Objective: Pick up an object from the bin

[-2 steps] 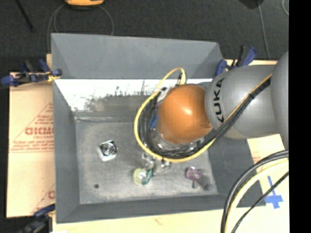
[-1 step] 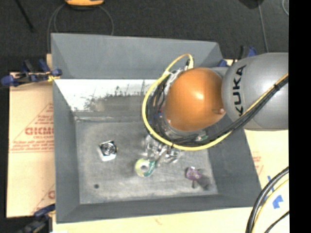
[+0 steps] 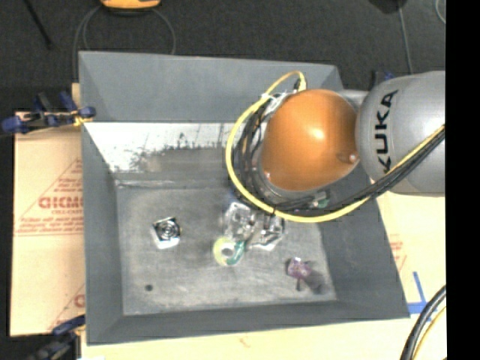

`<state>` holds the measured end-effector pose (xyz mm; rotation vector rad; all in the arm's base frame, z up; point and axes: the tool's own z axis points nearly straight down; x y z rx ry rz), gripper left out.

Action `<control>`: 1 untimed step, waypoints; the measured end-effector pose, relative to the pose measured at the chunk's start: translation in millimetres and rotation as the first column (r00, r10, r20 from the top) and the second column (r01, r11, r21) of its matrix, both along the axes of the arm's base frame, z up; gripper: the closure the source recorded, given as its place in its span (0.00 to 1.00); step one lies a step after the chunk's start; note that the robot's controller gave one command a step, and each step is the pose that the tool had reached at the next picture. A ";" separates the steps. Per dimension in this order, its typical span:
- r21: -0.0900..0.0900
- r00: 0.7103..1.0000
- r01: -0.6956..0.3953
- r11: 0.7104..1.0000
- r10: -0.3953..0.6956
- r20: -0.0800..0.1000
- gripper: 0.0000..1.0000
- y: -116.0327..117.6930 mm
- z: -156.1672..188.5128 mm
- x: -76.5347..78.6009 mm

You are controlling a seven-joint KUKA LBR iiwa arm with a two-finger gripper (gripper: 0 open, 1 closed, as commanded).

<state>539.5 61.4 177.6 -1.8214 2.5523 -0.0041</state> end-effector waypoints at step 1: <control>0.000 1.000 0.005 1.000 -0.005 -0.001 1.00 -0.2 19.9 1.3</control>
Offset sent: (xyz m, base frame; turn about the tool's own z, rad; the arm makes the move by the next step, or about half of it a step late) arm 0.0000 0.0000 0.0184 0.0000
